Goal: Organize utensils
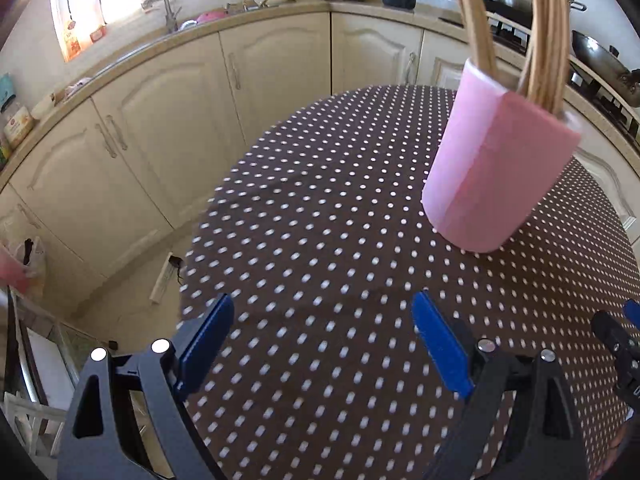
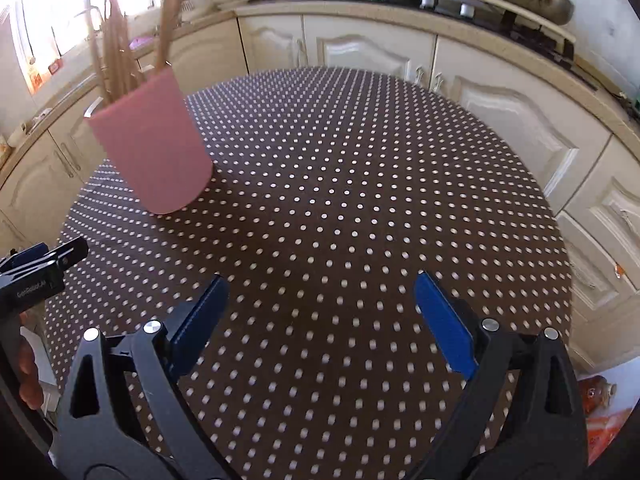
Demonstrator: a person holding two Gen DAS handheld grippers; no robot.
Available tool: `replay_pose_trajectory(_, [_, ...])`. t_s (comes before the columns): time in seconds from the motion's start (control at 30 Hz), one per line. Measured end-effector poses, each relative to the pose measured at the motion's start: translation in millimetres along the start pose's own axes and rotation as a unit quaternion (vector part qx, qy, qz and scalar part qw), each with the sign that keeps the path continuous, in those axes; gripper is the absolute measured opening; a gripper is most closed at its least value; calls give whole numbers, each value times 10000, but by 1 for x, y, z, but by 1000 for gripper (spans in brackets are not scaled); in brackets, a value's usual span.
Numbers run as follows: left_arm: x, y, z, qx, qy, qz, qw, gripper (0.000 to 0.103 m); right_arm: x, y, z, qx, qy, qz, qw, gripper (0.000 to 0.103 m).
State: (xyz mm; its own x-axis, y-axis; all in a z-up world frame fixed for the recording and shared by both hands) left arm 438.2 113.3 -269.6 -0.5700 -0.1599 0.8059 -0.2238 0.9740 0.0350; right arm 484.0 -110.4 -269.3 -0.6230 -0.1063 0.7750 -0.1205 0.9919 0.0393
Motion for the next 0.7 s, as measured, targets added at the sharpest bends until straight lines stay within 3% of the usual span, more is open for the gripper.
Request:
replay_pose_trajectory(0.07, [-15,-3,-4,-64,18,-135,9999,90,-13,-1,-4,108,64,74,9999,93])
replay_pose_trajectory(0.23, [-27,-2,-16,146,-273,-42,9995,90,-34,0,-13,256,46,84,9996,94])
replay_pose_trajectory(0.4, [-40,-4,-26,155,-203,-30,9997,99,-49,3,-24,350,-16,104,9993,97])
replay_pose_trajectory(0.7, [-41,-8,-26,167,-201,-52,9996,99,-54,4,-35,361,-4,107,9993,97])
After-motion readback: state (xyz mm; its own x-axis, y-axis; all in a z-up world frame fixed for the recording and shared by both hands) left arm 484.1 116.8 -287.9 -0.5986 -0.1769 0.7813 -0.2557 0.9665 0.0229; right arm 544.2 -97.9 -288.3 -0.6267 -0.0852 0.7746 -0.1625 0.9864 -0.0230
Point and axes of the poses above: each gripper's, at about its wrist camera, not at the fingertips, and x roughly against the way its jaws point, y to its left, z to its underside, the point moved 8 cm from there along -x, roughly the way its jaws point, and after that the axes turned 3 degrees about -y, right-handed, at the moved point
